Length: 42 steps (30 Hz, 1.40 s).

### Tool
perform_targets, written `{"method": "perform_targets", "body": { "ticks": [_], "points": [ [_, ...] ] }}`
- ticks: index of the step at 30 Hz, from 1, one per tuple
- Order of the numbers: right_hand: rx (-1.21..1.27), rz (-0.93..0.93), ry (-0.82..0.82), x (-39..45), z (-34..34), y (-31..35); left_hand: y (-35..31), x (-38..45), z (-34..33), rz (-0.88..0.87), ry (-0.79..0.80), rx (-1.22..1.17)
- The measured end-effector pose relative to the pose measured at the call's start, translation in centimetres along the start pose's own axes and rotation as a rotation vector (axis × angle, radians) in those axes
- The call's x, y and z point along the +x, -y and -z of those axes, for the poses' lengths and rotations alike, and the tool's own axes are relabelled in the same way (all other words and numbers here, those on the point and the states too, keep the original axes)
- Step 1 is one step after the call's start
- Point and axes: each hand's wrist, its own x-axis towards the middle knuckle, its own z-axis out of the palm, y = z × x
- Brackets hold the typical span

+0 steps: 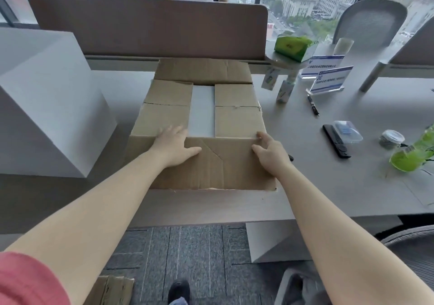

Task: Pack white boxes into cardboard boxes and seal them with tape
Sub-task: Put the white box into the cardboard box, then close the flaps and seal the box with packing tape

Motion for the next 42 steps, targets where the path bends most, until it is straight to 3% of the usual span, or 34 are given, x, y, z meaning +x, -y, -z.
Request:
{"method": "perform_targets", "body": {
  "ticks": [4,10,13,18,21,23,30,34,37,42],
  "points": [
    [-0.084,-0.021,0.048,0.1,0.5,0.3,-0.3,-1.5,0.0,-0.027,-0.013,-0.049],
    [0.300,-0.145,0.050,-1.7,0.8,-0.3,0.8,-4.0,-0.2,-0.099,0.096,-0.029],
    [0.369,-0.264,0.052,-3.4,0.8,-0.2,1.7,-5.3,-0.5,-0.122,0.096,0.008],
    [0.681,-0.308,-0.130,-5.2,1.1,0.3,2.2,-7.2,0.5,-0.254,-0.229,-0.024],
    [0.971,-0.230,-0.194,-6.5,2.0,1.4,1.9,-7.8,2.1,-0.293,-0.482,-0.063],
    [1.026,-0.142,-0.194,-7.0,2.5,2.2,1.7,-7.4,3.2,-0.262,-0.632,-0.124],
    [0.678,0.082,-0.267,-4.3,2.4,4.6,1.7,-3.4,5.0,-0.194,-0.803,-0.191],
    [0.524,0.090,-0.343,0.0,2.4,4.7,1.9,0.1,5.3,-0.250,-0.812,-0.133],
    [0.317,0.052,-0.361,3.8,2.9,4.6,1.4,2.6,5.5,-0.138,-0.653,-0.089],
    [0.118,-0.010,-0.242,9.2,3.1,4.5,1.3,7.2,5.4,0.007,-0.334,-0.039]
  ]
}}
